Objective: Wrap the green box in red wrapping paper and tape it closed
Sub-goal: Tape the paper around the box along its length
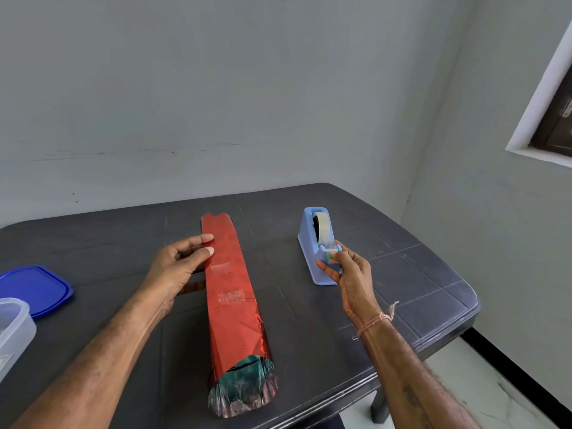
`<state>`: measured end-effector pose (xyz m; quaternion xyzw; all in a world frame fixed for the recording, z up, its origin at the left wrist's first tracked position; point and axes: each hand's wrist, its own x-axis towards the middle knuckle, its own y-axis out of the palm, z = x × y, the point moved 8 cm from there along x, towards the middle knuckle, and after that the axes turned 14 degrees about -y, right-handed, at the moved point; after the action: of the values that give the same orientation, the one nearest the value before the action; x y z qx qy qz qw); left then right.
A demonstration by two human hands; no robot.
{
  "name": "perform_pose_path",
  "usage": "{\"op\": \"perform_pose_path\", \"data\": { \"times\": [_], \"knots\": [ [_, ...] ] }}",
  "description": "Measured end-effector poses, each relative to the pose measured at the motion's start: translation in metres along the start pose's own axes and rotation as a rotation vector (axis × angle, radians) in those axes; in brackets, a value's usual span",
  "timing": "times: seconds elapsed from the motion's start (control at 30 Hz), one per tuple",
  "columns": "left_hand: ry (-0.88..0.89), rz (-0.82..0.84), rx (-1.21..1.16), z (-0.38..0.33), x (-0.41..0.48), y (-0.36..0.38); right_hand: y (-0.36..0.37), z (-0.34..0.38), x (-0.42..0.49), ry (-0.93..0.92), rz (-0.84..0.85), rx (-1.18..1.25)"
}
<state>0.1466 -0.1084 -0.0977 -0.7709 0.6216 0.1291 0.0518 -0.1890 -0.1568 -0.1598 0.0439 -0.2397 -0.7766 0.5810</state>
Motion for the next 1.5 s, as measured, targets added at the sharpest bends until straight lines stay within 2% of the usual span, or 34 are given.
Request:
{"op": "perform_pose_path", "data": {
  "times": [0.83, 1.1, 1.3, 1.5],
  "knots": [
    [0.06, -0.029, 0.066, -0.001, 0.004, -0.004, -0.005, -0.01, -0.004, -0.012, -0.008, 0.087],
    [0.044, -0.025, 0.064, 0.001, 0.006, -0.007, -0.017, -0.015, -0.013, -0.038, -0.032, -0.08],
    [0.048, -0.024, 0.059, 0.001, 0.008, -0.005, -0.019, -0.012, -0.017, -0.018, -0.034, -0.107],
    [0.05, -0.035, 0.1, 0.0, 0.007, -0.006, -0.025, -0.006, -0.015, -0.1, -0.154, -0.276]
  ]
}}
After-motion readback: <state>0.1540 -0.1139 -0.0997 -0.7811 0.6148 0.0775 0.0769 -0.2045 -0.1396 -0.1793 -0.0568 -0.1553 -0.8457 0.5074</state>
